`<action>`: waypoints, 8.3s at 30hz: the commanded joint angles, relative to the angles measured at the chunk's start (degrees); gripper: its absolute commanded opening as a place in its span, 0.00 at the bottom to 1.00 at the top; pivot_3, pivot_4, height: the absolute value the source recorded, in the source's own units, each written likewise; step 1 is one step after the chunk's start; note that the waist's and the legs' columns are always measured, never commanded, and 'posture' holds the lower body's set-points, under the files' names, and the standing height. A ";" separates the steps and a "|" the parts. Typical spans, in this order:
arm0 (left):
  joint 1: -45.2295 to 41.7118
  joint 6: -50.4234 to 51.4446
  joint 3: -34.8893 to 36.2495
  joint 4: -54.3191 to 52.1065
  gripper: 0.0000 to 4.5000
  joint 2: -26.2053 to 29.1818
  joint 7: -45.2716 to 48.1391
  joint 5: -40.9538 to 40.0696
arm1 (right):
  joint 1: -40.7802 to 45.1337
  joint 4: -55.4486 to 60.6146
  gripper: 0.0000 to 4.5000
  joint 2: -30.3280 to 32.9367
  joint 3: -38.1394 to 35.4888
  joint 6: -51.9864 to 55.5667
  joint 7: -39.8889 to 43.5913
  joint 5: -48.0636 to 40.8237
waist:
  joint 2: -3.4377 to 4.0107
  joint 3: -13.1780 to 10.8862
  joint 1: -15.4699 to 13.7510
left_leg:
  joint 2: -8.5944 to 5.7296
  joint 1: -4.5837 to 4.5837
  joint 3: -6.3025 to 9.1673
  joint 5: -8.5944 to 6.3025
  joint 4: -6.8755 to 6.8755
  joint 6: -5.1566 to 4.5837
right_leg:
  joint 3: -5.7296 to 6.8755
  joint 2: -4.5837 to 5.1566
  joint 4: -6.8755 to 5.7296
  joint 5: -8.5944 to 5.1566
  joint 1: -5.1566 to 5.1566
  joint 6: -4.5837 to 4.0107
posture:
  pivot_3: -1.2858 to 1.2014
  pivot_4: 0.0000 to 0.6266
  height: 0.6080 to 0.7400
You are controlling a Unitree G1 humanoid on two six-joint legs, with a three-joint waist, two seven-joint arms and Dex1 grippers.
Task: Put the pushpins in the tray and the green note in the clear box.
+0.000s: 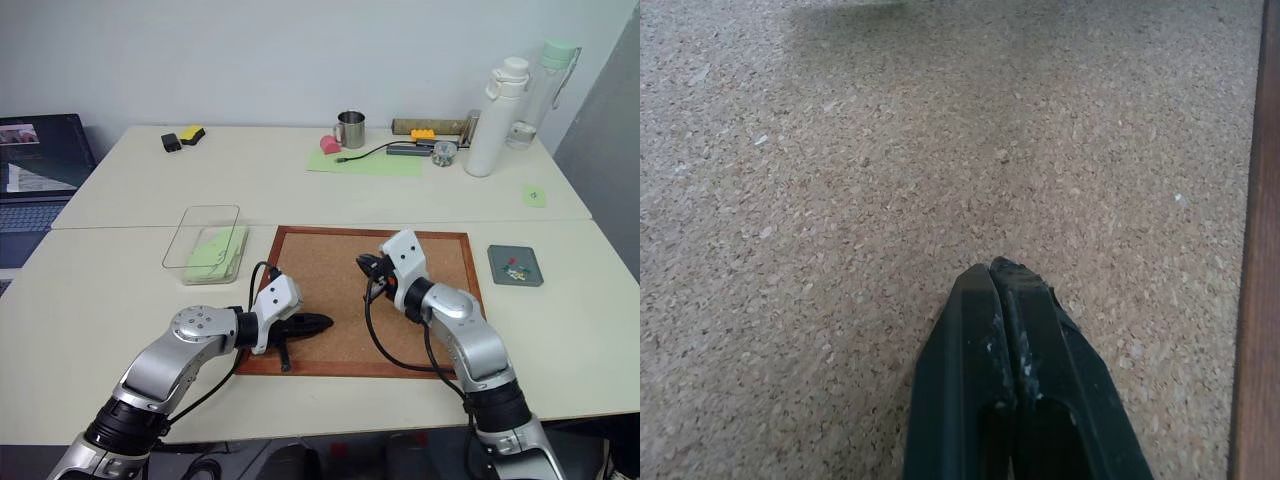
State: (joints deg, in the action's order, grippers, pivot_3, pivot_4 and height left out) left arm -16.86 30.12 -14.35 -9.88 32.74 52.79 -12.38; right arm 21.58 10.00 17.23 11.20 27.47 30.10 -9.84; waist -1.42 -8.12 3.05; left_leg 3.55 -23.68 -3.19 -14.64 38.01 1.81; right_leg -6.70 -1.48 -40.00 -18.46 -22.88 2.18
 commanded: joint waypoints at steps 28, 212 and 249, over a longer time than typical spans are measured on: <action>-15.10 31.56 25.38 6.53 0.99 -18.27 -15.13 -33.42 | 2.96 1.64 0.00 20.13 7.89 -41.75 12.98 21.10 | -0.20 -0.13 -1.29 | -0.02 -0.10 0.15 0.02 0.13 0.03 | 0.27 0.03 -0.02 0.00 0.00 0.00 | 0.52 0.24 1.00; -20.68 2.06 12.79 4.64 0.00 -10.10 -10.20 -4.66 | -1.48 4.29 0.99 22.35 -31.14 14.64 10.37 -23.90 | 0.29 -0.45 -1.28 | -0.85 -0.15 1.31 0.10 0.03 0.00 | 1.12 0.47 0.36 -0.07 0.67 -0.06 | 0.52 0.24 1.00; -15.41 -2.31 25.91 14.31 0.72 -5.84 -35.26 2.49 | 1.09 19.15 1.00 21.83 -23.18 23.01 4.96 -39.99 | -0.26 -0.62 -2.74 | -0.73 -0.30 1.56 0.10 0.10 -0.02 | 1.44 0.77 0.34 -0.06 0.68 0.02 | 0.52 0.24 1.00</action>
State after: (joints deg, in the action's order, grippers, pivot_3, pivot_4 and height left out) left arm -30.53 29.52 11.65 5.43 26.01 17.24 -10.42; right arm 22.75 28.39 38.20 -10.00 51.77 35.21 -50.13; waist -1.69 -8.74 0.31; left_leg 2.81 -23.99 -1.64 -14.54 38.11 1.79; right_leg -5.26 -0.71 -39.65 -18.52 -22.21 2.21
